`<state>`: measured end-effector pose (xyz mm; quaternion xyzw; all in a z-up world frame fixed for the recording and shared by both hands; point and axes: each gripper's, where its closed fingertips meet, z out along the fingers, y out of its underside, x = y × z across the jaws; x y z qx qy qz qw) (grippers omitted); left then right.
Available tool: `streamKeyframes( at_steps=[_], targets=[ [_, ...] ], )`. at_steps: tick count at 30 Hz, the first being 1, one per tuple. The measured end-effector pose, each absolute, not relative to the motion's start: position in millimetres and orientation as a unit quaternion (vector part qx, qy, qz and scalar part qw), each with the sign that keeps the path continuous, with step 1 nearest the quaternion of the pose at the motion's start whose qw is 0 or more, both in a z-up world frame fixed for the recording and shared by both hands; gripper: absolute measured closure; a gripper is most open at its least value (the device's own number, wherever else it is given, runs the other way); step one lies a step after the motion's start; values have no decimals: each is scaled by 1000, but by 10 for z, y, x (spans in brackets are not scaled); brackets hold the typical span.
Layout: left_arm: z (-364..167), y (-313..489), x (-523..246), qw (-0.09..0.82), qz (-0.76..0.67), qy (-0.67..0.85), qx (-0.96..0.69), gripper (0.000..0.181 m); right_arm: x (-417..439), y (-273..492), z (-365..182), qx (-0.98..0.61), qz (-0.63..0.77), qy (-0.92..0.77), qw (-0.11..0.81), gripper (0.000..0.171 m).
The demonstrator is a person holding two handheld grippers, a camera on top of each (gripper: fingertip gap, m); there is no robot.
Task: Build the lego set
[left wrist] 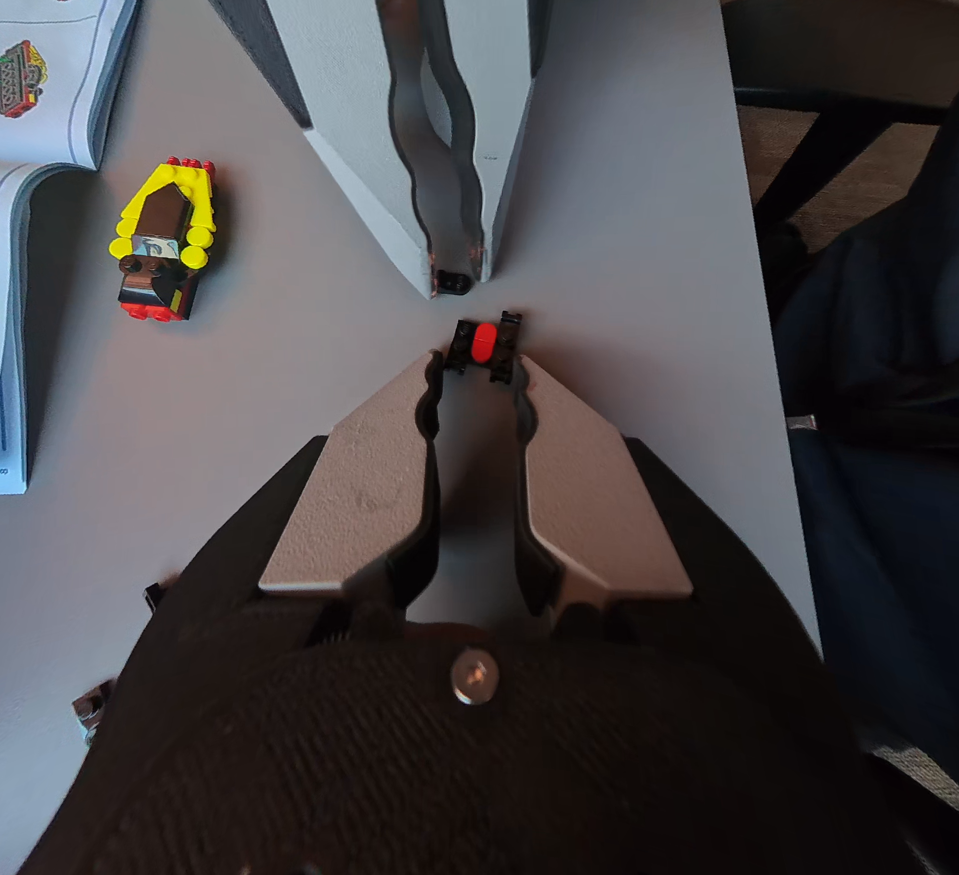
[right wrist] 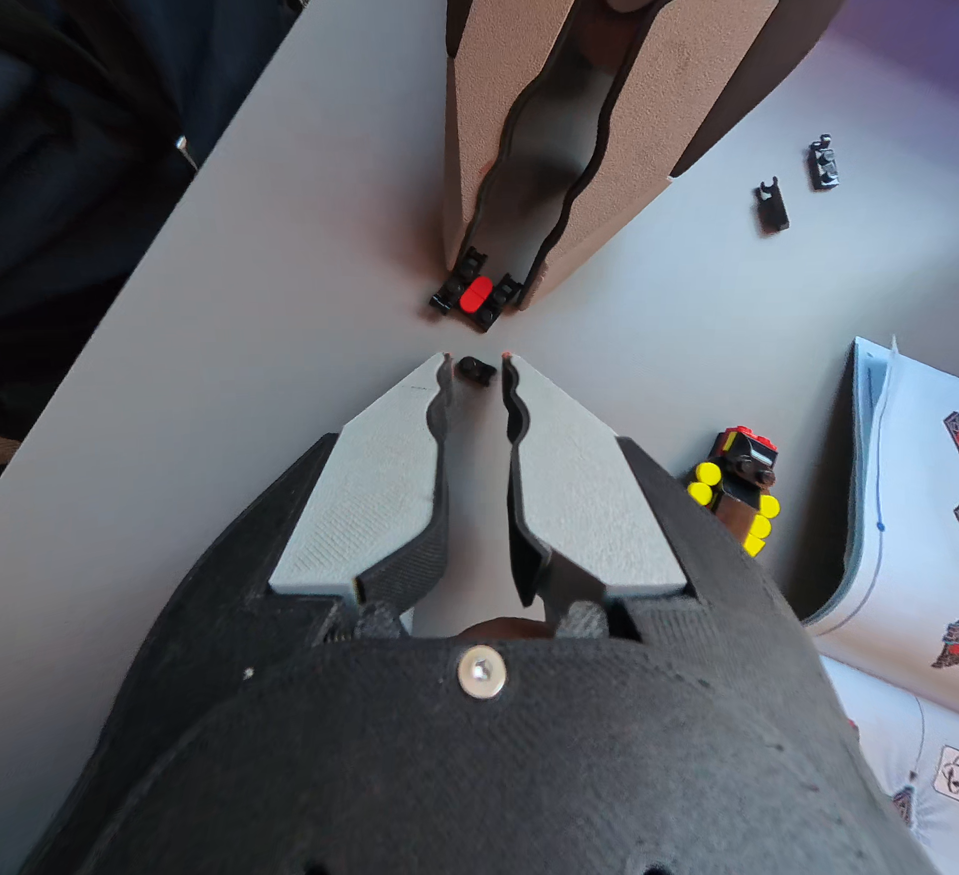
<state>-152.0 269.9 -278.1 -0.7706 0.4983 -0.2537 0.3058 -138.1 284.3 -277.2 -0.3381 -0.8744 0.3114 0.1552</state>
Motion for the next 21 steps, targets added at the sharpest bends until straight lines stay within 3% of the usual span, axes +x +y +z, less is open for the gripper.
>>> streamKeyframes(
  at_steps=[1, 11, 21],
  targets=[
    [-2780, 2699, -1519, 305, -255, 497, -771, 156, -1371, 2854, -2790, -339, 307, -876, 154, 159],
    [-2776, 2701, -1516, 303, -260, 486, -778, 157, -1486, 3103, -2799, -471, 284, -813, 191, 160],
    [-2789, 2876, -1607, 330, -212, 470, -791, 156, -1443, 3165, -2802, -483, 291, -802, 198, 152]
  ],
)
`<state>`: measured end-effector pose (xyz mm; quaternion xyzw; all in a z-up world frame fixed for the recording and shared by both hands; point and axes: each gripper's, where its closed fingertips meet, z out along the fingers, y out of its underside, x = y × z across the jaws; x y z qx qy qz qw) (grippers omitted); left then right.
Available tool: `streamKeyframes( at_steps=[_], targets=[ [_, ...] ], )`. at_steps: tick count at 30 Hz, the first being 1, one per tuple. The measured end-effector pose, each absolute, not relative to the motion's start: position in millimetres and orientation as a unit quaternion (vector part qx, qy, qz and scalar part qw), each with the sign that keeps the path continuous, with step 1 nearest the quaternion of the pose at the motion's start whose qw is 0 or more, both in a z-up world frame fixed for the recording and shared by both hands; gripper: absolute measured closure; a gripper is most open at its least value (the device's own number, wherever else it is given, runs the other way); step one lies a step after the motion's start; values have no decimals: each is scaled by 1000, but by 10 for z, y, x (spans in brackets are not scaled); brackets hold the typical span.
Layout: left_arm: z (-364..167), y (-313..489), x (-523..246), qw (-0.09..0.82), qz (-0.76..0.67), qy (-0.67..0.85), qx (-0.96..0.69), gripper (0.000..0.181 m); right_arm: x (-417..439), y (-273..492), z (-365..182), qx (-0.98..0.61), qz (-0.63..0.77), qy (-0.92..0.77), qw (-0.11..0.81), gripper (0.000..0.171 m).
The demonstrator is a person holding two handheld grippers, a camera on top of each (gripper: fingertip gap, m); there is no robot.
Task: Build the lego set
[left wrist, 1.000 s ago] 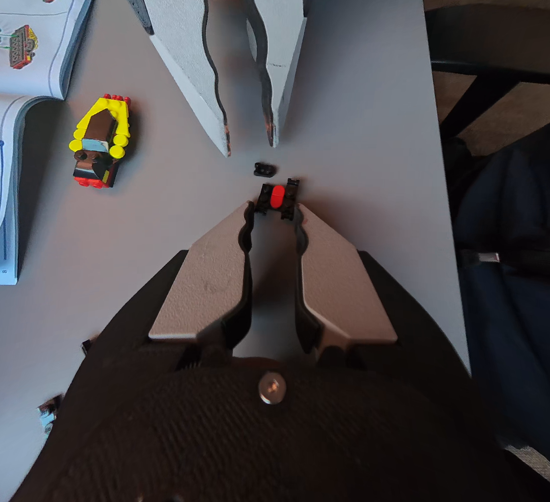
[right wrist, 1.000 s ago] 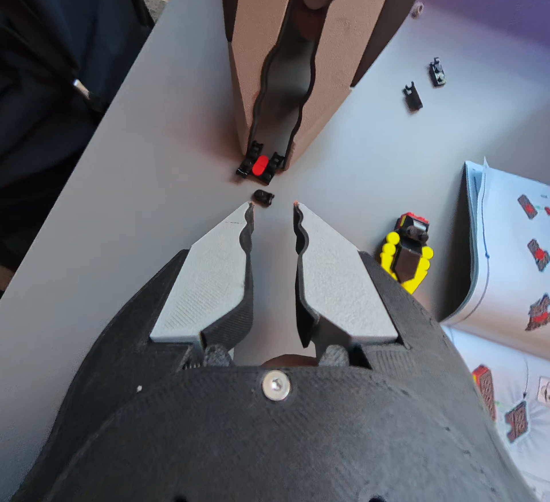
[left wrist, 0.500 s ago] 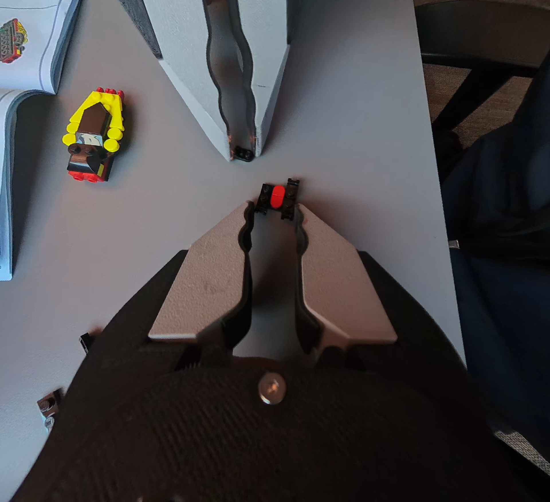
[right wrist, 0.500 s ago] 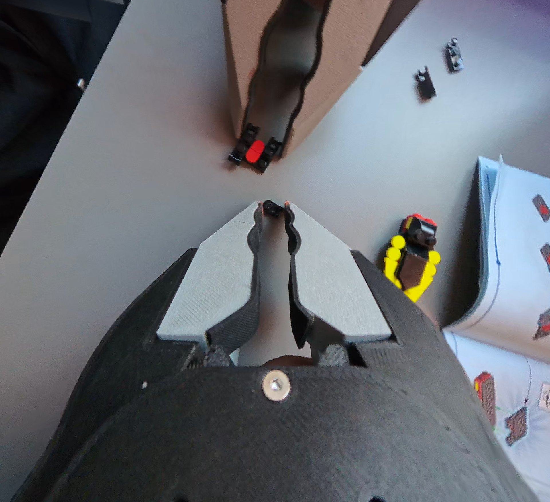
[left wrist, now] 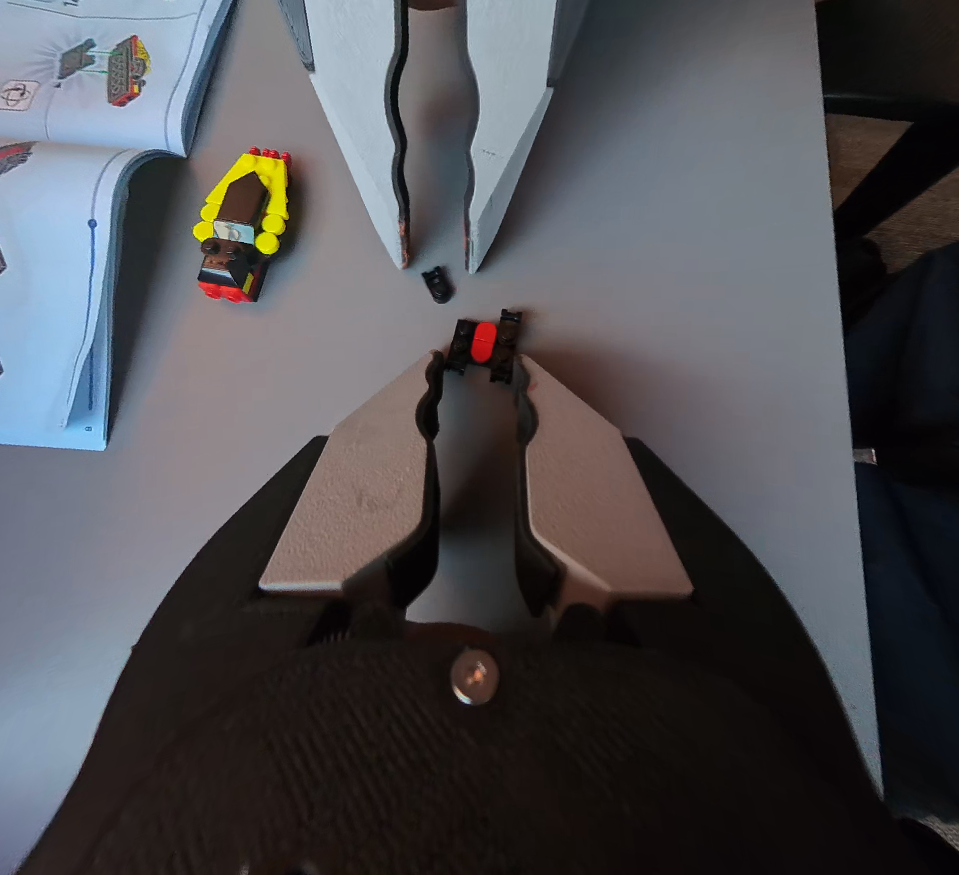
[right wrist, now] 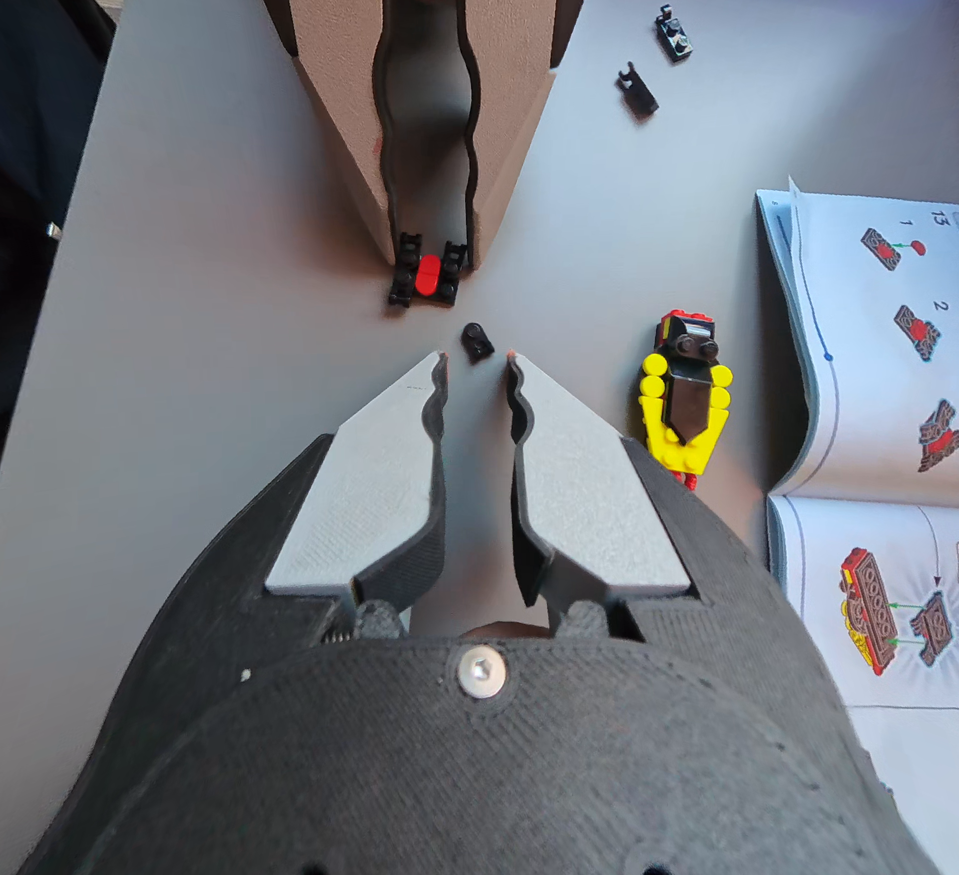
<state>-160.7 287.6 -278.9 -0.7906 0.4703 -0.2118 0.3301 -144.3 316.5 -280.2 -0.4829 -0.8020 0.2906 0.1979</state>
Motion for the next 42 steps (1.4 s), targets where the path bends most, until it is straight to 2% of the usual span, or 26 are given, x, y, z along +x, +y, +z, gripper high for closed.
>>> streamKeyframes(
  at_steps=[7, 12, 16, 18, 21, 27, 30, 32, 34, 42],
  targets=[
    [-2788, 2911, -1629, 331, -213, 458, -797, 157, -1385, 3095, -2800, -458, 302, -815, 187, 156],
    [-2787, 2912, -1630, 330, -214, 458, -797, 157, -1418, 3185, -2779, -464, 285, -812, 211, 159],
    [-2788, 2912, -1629, 331, -212, 459, -797, 156, -1487, 3152, -2786, -454, 292, -812, 223, 150],
    [-2789, 2913, -1629, 332, -210, 459, -796, 156, -1507, 3130, -2782, -441, 294, -815, 235, 151],
    [-2790, 2915, -1628, 332, -211, 459, -797, 157, -1496, 3105, -2799, -437, 297, -818, 228, 165],
    [-2790, 2916, -1627, 332, -211, 458, -797, 156, -1502, 3102, -2782, -444, 305, -812, 224, 160],
    [-2788, 2916, -1626, 331, -213, 457, -798, 156, -1510, 3086, -2784, -441, 303, -814, 226, 163],
    [-2784, 2909, -1616, 329, -220, 455, -798, 154, -1516, 3075, -2791, -438, 301, -816, 228, 166],
    [-2780, 2931, -1616, 330, -220, 449, -801, 141, -1515, 3059, -2792, -437, 302, -817, 226, 166],
    [-2756, 2932, -1596, 335, -225, 449, -797, 143, -1515, 3040, -2770, -436, 310, -815, 224, 166]
  ],
)
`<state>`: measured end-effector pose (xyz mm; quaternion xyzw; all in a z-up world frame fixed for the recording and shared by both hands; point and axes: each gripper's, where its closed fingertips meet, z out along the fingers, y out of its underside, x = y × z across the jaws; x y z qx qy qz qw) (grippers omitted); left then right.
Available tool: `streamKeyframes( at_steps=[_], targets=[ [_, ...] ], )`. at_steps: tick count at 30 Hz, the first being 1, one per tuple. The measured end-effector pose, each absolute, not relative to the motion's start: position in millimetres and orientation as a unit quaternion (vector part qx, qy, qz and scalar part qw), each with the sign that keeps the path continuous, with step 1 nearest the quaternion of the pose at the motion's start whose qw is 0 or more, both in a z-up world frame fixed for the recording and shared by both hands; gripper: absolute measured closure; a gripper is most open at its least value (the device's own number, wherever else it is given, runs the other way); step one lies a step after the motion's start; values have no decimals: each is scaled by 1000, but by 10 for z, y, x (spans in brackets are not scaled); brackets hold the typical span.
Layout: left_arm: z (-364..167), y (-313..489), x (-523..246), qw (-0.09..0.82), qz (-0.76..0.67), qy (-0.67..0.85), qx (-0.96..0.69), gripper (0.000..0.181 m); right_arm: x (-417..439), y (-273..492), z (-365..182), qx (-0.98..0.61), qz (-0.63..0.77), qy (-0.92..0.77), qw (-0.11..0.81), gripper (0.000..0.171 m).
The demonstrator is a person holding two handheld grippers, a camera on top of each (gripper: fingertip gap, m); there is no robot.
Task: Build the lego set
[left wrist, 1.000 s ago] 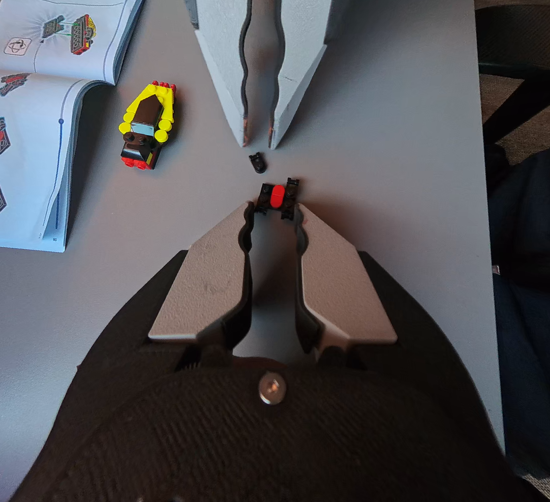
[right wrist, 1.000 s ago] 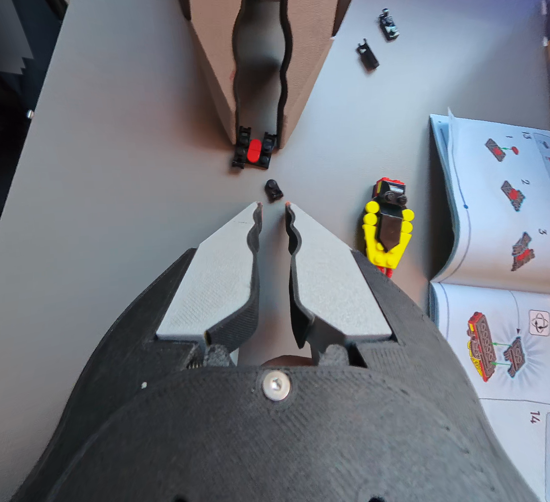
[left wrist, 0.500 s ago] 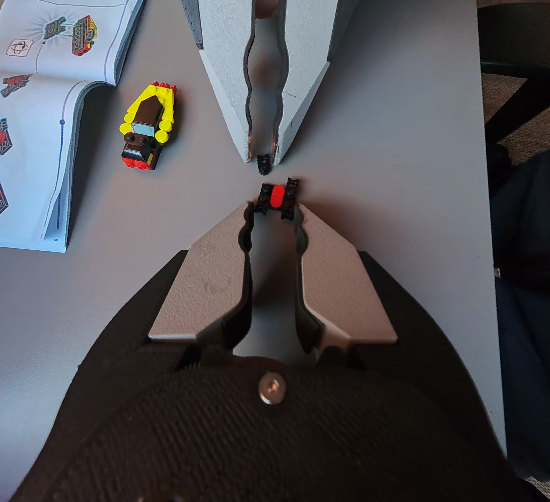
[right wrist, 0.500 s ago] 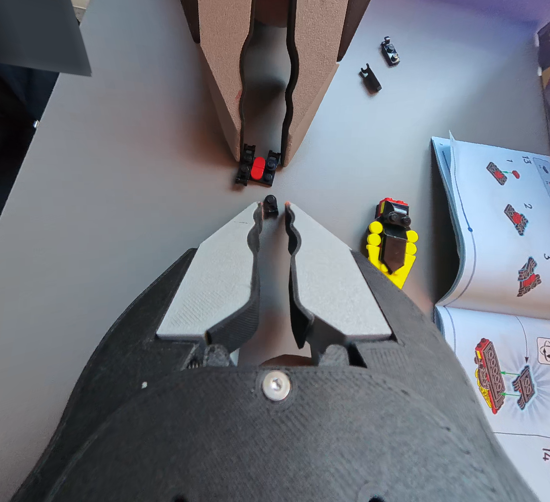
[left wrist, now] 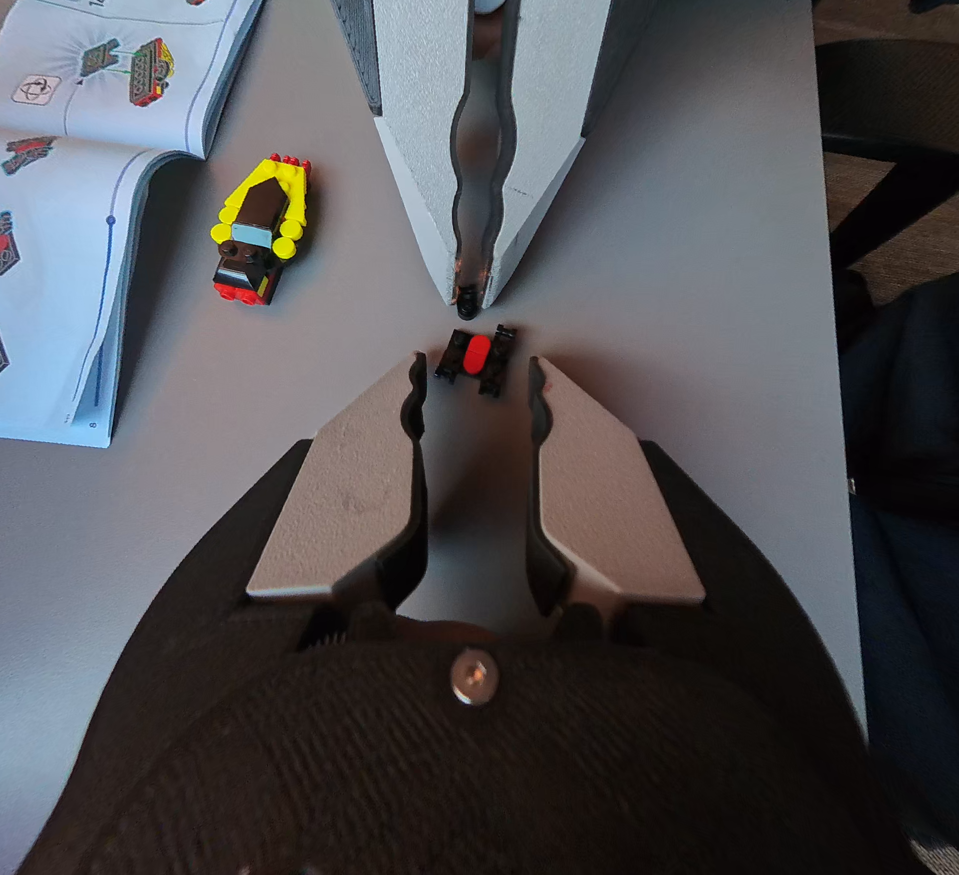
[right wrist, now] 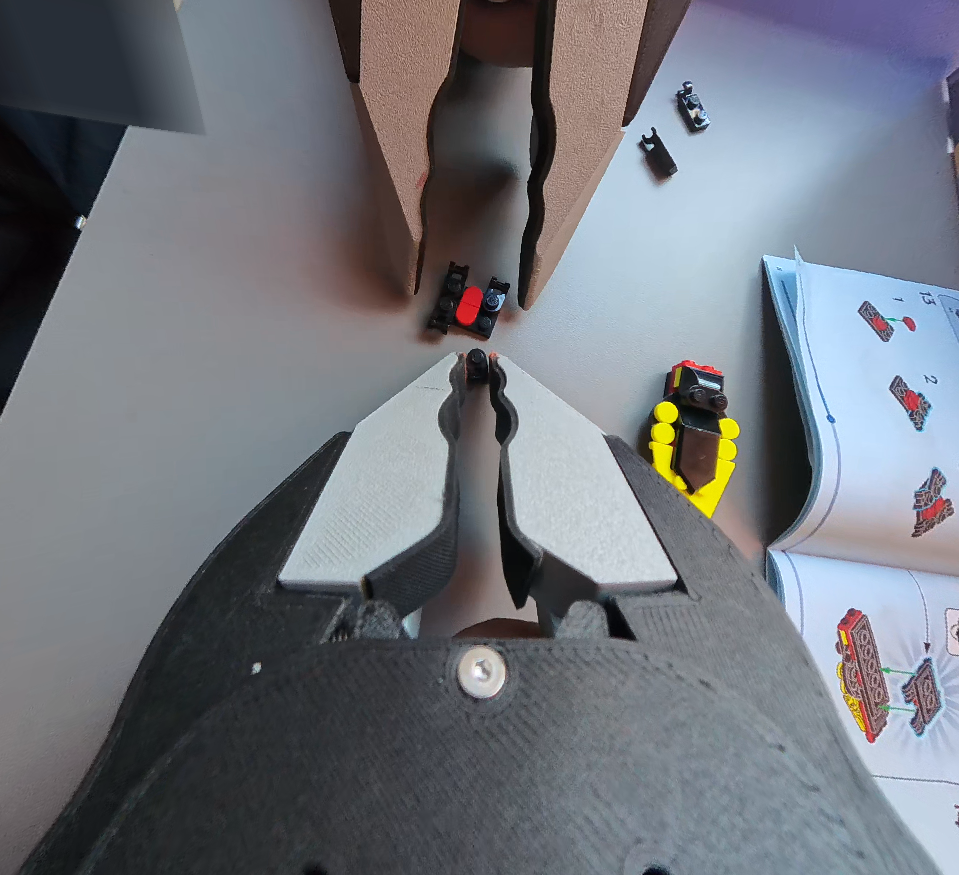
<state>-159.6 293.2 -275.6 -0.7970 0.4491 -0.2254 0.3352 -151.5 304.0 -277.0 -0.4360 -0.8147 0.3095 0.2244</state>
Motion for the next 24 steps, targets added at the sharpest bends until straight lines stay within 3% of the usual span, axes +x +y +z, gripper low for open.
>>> streamKeyframes(
  at_steps=[7, 24],
  targets=[
    [-2783, 2919, -1584, 329, -221, 456, -797, 157, -1522, 3020, -2771, -433, 312, -815, 224, 169],
    [-2786, 2936, -1582, 333, -212, 455, -798, 157, -1634, 3017, -2649, -460, 345, -785, 230, 171]
  ],
)
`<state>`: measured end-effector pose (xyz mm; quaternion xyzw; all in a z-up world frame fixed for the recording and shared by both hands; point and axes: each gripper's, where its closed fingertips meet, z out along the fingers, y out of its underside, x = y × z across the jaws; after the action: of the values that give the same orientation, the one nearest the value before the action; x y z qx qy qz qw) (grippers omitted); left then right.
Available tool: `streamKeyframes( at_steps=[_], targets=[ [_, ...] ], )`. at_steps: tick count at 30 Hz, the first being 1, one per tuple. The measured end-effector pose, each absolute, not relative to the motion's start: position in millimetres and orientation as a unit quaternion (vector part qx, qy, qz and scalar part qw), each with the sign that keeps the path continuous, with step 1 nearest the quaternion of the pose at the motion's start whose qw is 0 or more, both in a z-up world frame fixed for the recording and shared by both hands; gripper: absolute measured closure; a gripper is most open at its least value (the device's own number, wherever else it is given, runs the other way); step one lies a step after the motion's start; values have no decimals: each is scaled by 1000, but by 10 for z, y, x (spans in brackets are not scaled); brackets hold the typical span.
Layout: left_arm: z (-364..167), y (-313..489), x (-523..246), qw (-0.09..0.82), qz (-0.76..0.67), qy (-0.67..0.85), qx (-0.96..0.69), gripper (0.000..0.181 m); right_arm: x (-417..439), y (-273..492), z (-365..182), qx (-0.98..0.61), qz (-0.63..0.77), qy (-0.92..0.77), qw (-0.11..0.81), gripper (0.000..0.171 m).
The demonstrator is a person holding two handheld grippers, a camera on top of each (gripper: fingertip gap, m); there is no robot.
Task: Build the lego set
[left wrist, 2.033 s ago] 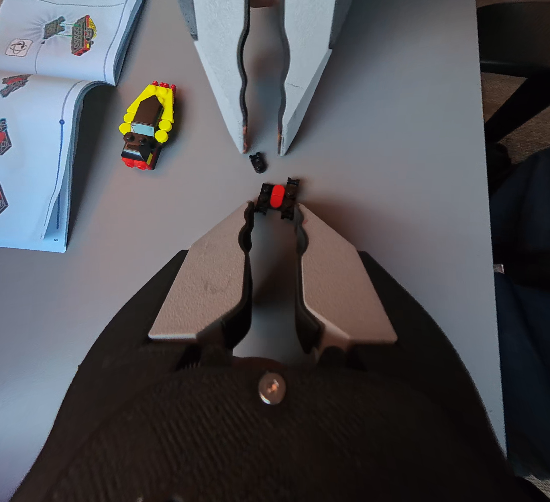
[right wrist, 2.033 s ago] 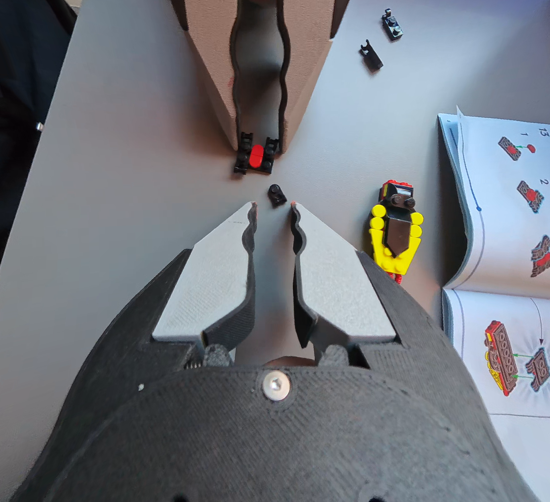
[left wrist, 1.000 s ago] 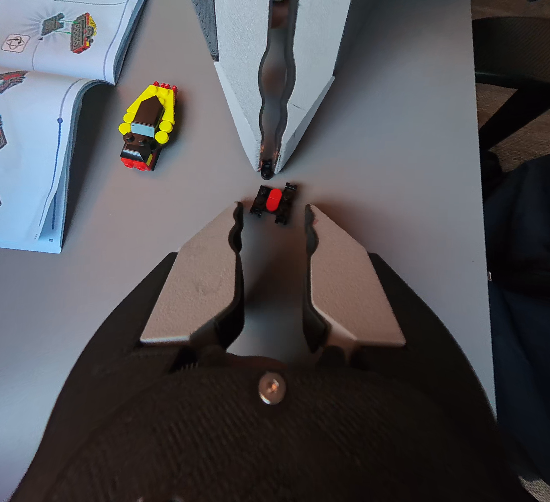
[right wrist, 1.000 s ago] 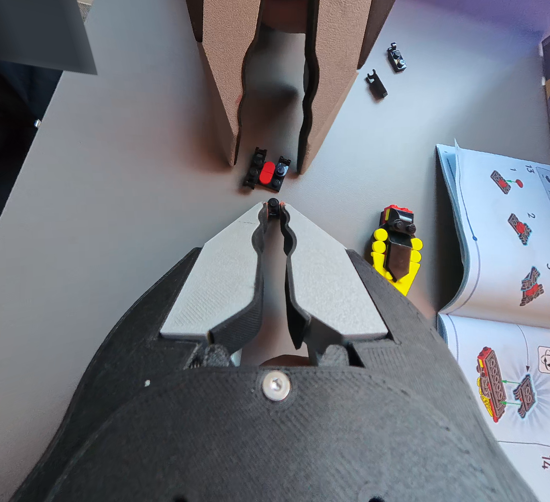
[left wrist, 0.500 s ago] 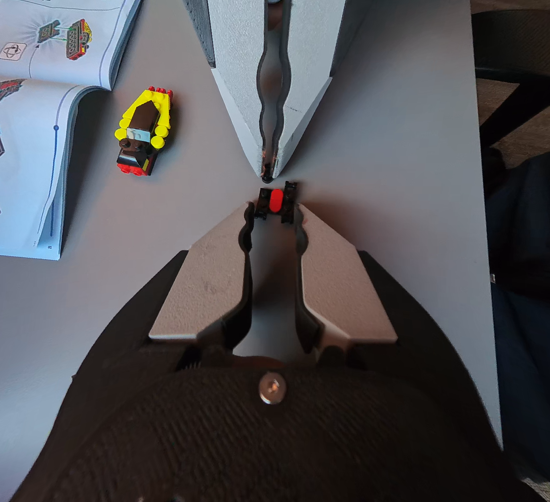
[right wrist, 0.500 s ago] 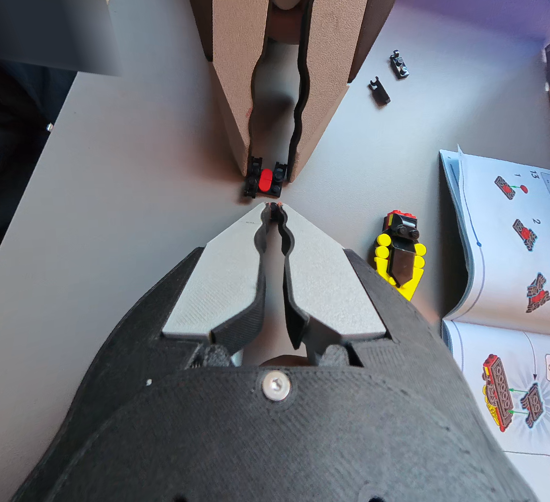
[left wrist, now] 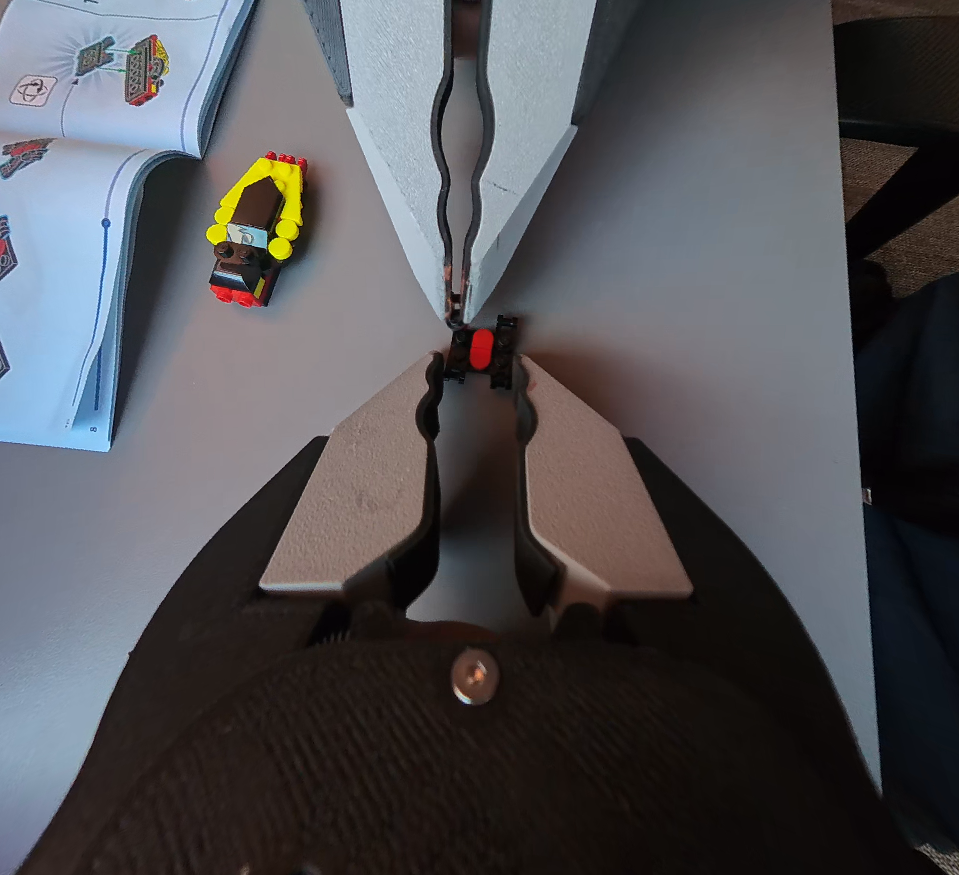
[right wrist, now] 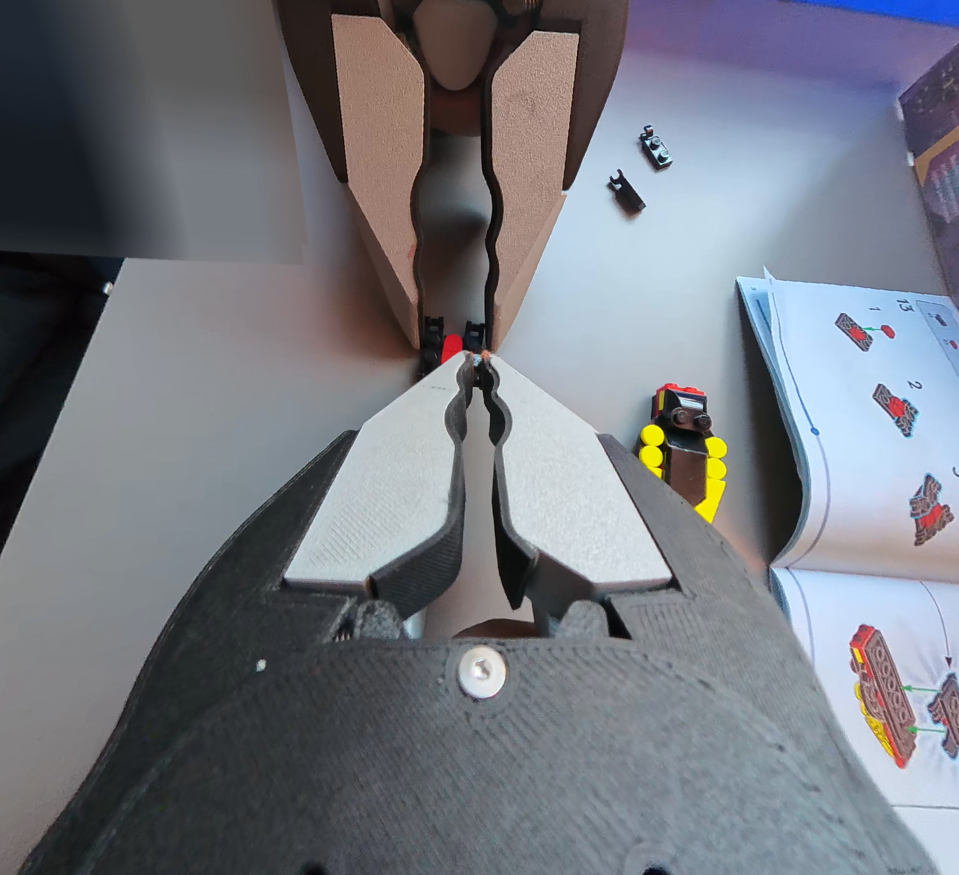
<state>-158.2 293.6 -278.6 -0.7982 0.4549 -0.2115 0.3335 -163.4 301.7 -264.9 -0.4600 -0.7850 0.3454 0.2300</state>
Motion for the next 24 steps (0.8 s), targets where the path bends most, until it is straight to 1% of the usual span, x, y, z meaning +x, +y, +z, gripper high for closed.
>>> streamKeyframes(
  at_steps=[8, 24],
  targets=[
    [-2787, 2939, -1580, 334, -210, 454, -799, 157, -1654, 2988, -2704, -467, 344, -785, 218, 171],
    [-2790, 2938, -1574, 333, -212, 453, -799, 157, -1656, 2991, -2729, -465, 309, -797, 229, 171]
  ],
)
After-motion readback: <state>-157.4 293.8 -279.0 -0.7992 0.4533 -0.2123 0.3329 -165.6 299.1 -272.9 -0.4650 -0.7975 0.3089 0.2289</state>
